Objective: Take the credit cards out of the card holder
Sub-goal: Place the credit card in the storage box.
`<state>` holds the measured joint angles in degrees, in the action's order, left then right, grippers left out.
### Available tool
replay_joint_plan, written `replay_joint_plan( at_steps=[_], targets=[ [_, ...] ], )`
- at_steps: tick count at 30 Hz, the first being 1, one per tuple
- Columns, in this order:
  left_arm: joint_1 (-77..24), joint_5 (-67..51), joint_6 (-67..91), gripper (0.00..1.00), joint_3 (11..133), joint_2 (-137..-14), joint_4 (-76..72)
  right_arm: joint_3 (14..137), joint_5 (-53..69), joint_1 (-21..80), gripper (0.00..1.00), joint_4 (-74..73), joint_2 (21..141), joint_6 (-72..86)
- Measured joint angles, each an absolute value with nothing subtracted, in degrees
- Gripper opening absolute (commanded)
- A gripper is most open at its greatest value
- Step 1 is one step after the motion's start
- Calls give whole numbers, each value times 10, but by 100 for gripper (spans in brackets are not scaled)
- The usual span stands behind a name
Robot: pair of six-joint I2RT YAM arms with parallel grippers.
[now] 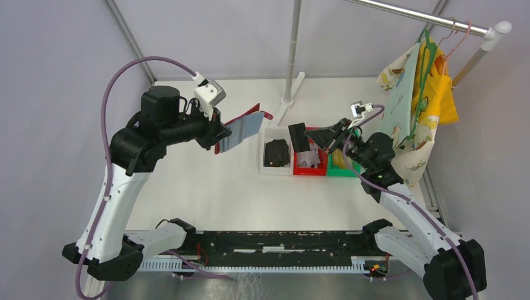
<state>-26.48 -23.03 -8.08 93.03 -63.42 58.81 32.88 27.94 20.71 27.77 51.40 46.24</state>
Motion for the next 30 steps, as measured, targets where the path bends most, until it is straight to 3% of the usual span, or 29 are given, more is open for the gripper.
replay_joint_plan(
  at_steps=[7,18,30],
  targets=[
    [-265,-244,-82,2,931,-620,595,326,262,208,0,258,599,425],
    [-265,-433,-81,2,934,-600,600,352,155,278,0,275,787,417],
    [-265,-575,-67,2,946,-605,599,413,44,350,0,330,907,430]
  ],
)
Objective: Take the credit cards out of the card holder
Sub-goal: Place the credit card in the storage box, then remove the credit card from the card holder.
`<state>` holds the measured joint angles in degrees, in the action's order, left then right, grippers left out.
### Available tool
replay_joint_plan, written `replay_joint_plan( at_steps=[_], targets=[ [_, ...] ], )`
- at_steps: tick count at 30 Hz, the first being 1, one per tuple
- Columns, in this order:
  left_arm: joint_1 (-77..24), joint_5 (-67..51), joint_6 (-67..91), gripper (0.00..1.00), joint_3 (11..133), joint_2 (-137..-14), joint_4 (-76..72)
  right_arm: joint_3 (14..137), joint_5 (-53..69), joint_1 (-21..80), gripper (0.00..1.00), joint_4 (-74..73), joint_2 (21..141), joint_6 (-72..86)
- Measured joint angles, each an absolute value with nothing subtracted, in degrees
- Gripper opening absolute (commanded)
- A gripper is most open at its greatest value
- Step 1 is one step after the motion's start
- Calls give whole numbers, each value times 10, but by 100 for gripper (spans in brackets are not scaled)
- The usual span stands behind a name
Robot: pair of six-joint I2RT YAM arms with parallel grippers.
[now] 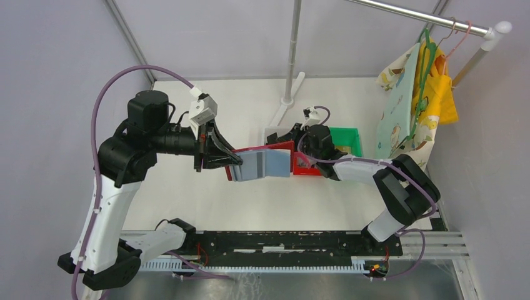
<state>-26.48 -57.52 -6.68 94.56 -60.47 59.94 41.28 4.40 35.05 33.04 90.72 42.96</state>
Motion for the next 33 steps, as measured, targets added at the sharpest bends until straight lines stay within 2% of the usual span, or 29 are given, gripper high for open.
replay_joint_plan(
  at_steps=[3,5,8,13,20,28,33],
  targets=[
    [-265,-599,-66,2,950,-605,599,416,35,361,0,338,924,432],
    [-265,-610,-65,2,952,-605,599,416,29,368,7,339,929,432],
    [-265,-622,-65,2,953,-606,599,415,25,372,35,349,929,434],
    [-265,-633,-65,2,954,-609,600,415,26,373,62,345,918,416],
    [-265,-634,-65,2,965,-611,607,419,21,373,69,285,825,366],
    [-265,-632,-70,2,968,-611,622,452,58,338,96,201,605,284],
    [-265,-631,-82,2,968,-613,638,506,157,289,98,199,517,283]
  ],
)
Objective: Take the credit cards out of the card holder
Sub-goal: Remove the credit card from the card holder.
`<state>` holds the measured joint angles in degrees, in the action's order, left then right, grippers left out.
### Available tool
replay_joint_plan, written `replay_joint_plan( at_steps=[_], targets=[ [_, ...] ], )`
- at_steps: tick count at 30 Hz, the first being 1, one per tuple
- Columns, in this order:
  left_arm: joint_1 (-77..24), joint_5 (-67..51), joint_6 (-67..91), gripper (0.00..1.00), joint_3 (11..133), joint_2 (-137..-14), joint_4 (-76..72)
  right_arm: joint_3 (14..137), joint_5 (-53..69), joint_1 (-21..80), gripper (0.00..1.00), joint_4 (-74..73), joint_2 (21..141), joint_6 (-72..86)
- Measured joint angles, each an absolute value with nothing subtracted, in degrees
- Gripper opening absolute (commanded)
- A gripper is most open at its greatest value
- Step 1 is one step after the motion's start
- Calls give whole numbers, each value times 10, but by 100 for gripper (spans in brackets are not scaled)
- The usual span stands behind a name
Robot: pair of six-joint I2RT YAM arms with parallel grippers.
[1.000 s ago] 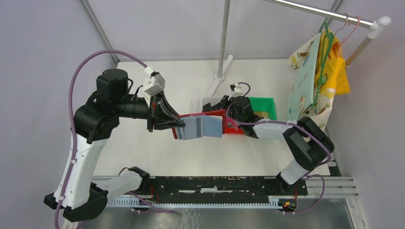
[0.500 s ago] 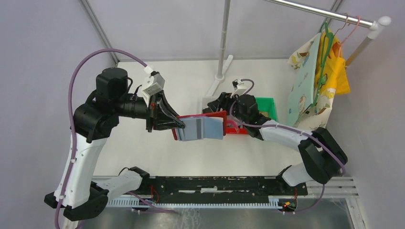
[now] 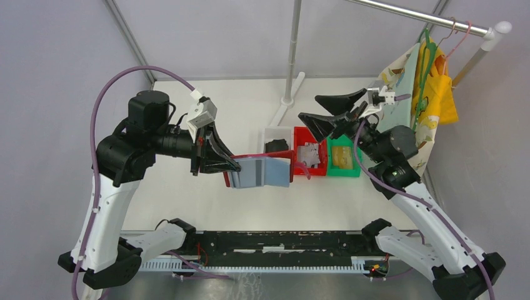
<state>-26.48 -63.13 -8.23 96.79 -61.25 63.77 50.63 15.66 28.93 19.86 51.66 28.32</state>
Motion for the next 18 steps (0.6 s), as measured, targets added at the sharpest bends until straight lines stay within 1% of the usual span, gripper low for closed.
replay_joint_plan(
  at_steps=[4,9,13,18],
  targets=[
    [-265,-627,-106,2,968,-615,660,516,266,291,98,252,498,331],
    [-265,-604,-142,2,962,-616,683,510,351,298,98,309,507,387],
    [-265,-585,-168,2,959,-620,702,510,387,331,98,297,519,381],
    [-265,-569,-196,2,955,-628,723,534,409,379,98,225,542,321]
  ],
)
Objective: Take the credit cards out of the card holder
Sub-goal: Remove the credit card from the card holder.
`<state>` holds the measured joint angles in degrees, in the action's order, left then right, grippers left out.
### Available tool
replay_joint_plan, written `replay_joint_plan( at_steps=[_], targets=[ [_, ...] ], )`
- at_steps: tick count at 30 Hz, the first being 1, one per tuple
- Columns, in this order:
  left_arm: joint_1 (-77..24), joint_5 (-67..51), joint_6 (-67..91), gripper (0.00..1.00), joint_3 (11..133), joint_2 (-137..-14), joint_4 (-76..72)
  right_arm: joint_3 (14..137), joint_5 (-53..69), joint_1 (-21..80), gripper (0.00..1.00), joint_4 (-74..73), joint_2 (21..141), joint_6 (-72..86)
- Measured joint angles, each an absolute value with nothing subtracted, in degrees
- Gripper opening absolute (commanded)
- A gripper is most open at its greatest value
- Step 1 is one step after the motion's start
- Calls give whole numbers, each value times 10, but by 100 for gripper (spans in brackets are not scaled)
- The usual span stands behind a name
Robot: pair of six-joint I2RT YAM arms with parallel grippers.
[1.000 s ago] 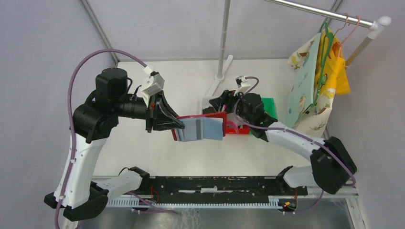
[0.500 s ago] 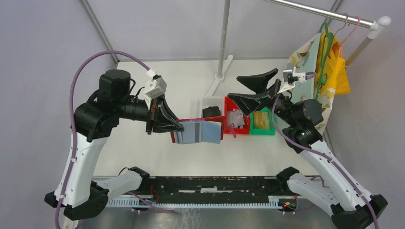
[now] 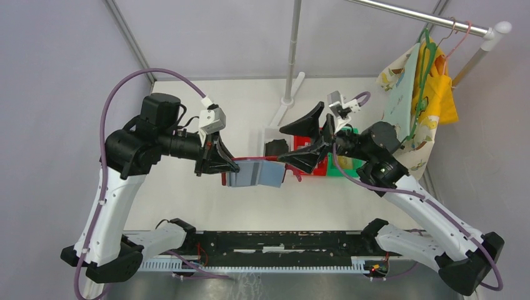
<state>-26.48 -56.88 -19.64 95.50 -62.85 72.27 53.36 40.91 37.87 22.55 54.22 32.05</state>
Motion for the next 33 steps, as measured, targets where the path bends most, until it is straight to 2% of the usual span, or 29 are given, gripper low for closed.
replay_joint_plan(
  at_steps=[11,13,15,18,22,27,31,32,33],
  targets=[
    [-265,-541,-253,2,955,-633,767,583,421,446,98,71,595,180],
    [-265,-538,-259,2,955,-634,772,590,421,458,93,47,606,159],
    [-265,-535,-263,2,955,-635,777,595,421,467,84,24,615,142],
    [-265,-529,-269,2,955,-635,780,604,421,473,63,-6,625,123],
    [-265,-524,-280,2,955,-637,781,617,424,473,47,-39,636,107],
    [-265,-517,-298,2,956,-638,794,638,426,474,20,-69,650,95],
    [-265,-511,-308,2,957,-637,797,647,441,475,18,-74,653,98],
    [-265,-510,-312,2,957,-637,797,647,447,476,27,-73,653,102],
    [-265,-510,-313,2,957,-637,798,647,452,477,40,-72,653,104]
  ],
)
